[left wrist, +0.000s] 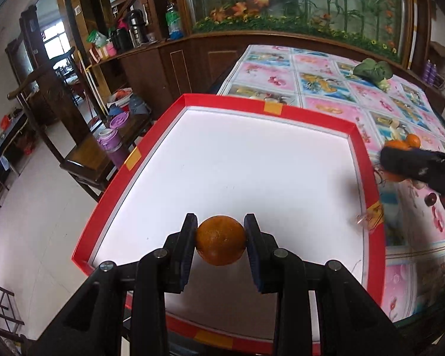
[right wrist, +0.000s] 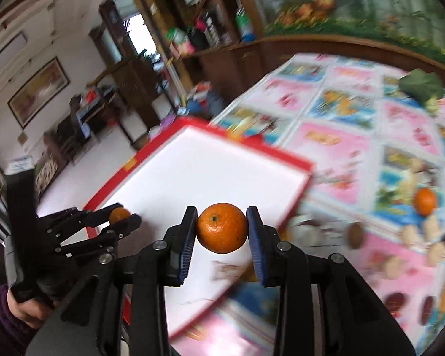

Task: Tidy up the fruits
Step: 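Carry both oranges over the red-rimmed tray and open both tools to drop them, then grasp a brown round fruit with the right tool while the left grasps a red date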

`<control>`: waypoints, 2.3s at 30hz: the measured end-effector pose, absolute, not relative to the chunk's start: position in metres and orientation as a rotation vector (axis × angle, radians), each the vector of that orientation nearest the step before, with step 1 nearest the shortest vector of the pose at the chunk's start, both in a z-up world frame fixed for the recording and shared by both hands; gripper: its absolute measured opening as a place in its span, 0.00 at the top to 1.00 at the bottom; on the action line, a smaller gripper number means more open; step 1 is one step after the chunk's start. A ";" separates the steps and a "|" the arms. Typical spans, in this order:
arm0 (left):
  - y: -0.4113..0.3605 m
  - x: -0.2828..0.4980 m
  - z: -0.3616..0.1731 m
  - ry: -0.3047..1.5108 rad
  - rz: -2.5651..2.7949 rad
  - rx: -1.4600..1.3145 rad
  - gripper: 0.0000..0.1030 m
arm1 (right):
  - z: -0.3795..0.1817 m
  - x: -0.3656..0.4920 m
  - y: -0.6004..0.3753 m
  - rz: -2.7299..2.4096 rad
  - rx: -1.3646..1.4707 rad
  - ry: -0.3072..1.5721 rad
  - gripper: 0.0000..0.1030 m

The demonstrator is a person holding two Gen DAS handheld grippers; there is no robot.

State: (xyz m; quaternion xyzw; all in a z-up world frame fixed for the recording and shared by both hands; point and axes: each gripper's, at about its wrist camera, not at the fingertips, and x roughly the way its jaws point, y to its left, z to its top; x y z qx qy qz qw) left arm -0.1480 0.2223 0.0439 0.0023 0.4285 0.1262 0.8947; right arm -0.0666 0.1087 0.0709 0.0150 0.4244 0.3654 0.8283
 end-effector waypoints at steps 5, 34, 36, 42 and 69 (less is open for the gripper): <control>0.227 -0.152 0.034 0.909 0.264 0.004 0.69 | 0.046 -0.070 0.142 0.784 -0.028 0.980 0.65; 0.107 -0.160 0.071 0.799 -0.040 0.100 0.25 | 0.089 -0.157 -0.108 0.431 0.024 0.814 0.41; 0.088 -0.155 0.065 0.820 -0.096 0.118 0.25 | 0.078 -0.167 -0.135 0.363 0.034 0.853 0.41; 0.050 -0.145 0.051 0.865 -0.187 0.165 0.25 | 0.047 -0.168 -0.163 0.310 0.113 0.949 0.42; -0.014 -0.078 0.021 1.000 -0.312 0.250 0.40 | 0.023 -0.081 -0.139 0.310 0.152 0.968 0.77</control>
